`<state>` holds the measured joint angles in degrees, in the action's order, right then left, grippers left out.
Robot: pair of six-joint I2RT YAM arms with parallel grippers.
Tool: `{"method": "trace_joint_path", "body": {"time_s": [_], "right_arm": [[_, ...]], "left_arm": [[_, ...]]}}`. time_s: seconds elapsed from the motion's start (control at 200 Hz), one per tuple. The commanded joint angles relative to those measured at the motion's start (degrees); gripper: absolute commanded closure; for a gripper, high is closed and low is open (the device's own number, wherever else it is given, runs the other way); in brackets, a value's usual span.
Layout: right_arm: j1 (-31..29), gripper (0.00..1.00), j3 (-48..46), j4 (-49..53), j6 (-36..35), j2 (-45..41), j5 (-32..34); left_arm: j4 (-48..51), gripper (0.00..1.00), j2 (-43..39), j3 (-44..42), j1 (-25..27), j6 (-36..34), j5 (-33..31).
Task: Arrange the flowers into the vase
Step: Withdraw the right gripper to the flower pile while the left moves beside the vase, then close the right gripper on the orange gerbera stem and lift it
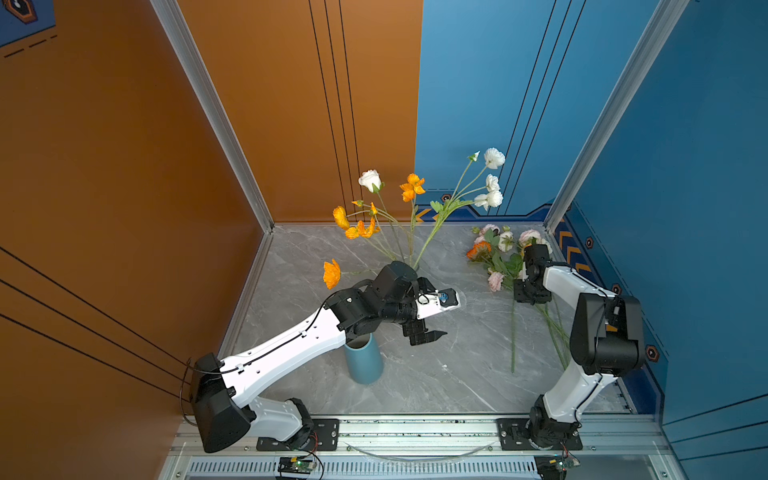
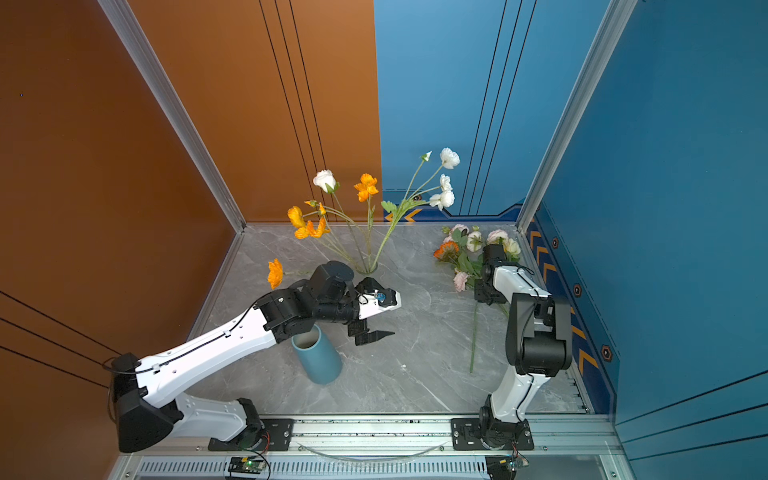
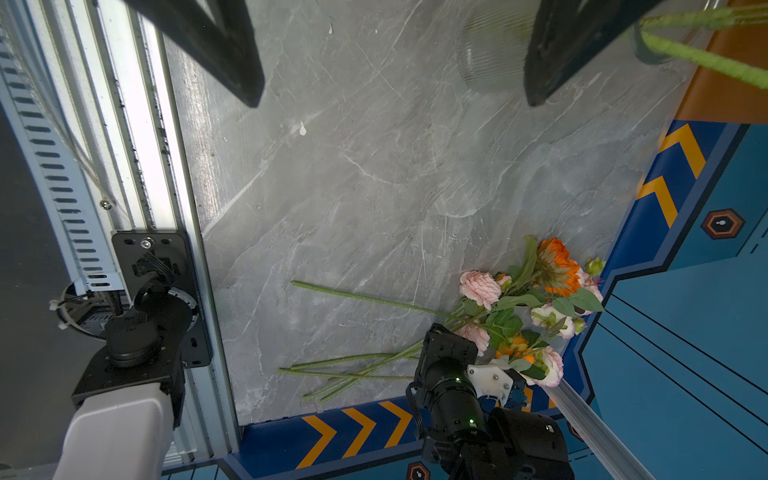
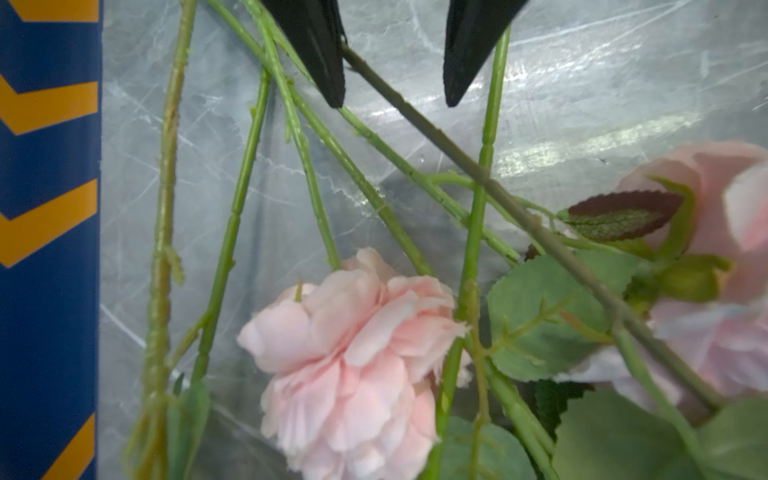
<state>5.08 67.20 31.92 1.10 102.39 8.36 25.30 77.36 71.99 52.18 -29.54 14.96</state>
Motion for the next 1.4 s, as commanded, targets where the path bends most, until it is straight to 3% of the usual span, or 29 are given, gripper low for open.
{"method": "trace_joint_path", "body": {"time_s": [0.0,0.115,0.26,0.706,0.886,1.041,1.201,1.397], "right_arm": [[-0.5,0.72,1.2,-1.1,-0.8,0.8,-0.3],[-1.0,0.8,1.0,-1.3,-1.1,0.1,-0.6],[-1.8,1.0,0.7,-1.3,-1.8,-2.0,-0.8],[-6.6,1.0,0.8,-0.3,-0.4,-14.3,-5.3],[-7.1,1.0,-2.3,-5.3,9.7,-22.4,-6.0],[-8.8,1.0,-7.7,-14.5,20.5,-31.6,-7.4],[-17.8,1.0,-12.5,-25.4,22.4,-42.8,5.7],[-33.3,1.0,-11.4,-36.8,9.7,-48.3,17.5]], "left_arm": [[-0.2,0.02,-0.5,-0.8,0.1,-0.6,-0.6],[-0.3,0.02,-0.8,-0.8,0.1,-0.7,-0.8],[-0.2,0.02,-0.7,-0.8,0.1,-0.6,-1.0],[-0.1,0.02,-0.7,-0.8,0.1,-0.8,-1.8],[-0.2,0.02,-2.5,-0.8,-0.9,-1.0,-1.3],[-0.9,0.02,-6.8,-1.4,-5.6,-0.4,5.5],[-11.5,0.02,-12.5,-6.4,-13.4,5.1,16.2],[-18.3,0.02,-13.3,-8.2,-17.1,9.3,20.7]]}}
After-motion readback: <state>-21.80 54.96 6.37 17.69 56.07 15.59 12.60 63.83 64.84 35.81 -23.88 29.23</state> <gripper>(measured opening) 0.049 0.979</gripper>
